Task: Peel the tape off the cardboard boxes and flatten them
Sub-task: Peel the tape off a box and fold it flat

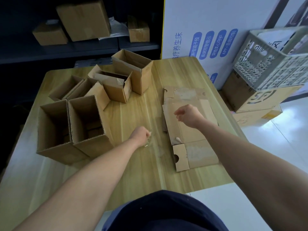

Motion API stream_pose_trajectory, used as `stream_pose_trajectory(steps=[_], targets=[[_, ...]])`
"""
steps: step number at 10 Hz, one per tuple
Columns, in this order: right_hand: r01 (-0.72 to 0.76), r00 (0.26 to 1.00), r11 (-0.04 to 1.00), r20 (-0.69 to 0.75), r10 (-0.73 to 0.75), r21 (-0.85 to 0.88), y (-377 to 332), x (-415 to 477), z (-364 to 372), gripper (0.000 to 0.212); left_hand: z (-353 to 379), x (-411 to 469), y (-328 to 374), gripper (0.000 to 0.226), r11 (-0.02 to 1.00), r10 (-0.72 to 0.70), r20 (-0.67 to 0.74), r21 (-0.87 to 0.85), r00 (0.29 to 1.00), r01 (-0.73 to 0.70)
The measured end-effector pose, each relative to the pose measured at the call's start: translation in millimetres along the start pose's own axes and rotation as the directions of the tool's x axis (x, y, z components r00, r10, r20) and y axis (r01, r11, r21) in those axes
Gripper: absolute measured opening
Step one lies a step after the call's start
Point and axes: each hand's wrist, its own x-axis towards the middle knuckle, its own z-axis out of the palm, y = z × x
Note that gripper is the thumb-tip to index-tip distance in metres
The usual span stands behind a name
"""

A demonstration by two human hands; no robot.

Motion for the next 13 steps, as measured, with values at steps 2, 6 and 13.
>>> stream_pose_trajectory(steps=[2, 6, 13], targets=[[-0.078, 0.991, 0.995, -0.114, 0.07, -0.069, 30.2, 1.5, -17.0, 0.031, -19.2, 3.5, 7.7, 0.02, 0.993, -0.095, 0.033, -0.062, 0.995, 0.097], [-0.489, 0.867, 0.845, -0.019, 0.497, -0.218, 110.5, -16.3, -34.2, 0.068, 20.3, 10.9, 81.8, 0.037, 0.968, -0.123, 0.071, -0.21, 0.99, 0.135], [-0.415, 0.907, 0.902, -0.018, 0.42, 0.123, 113.8, 59.1, -64.3, 0.058, 5.6, 98.0, 115.9, 0.077, 0.788, -0.27, 0.027, -0.569, 0.962, 0.237]])
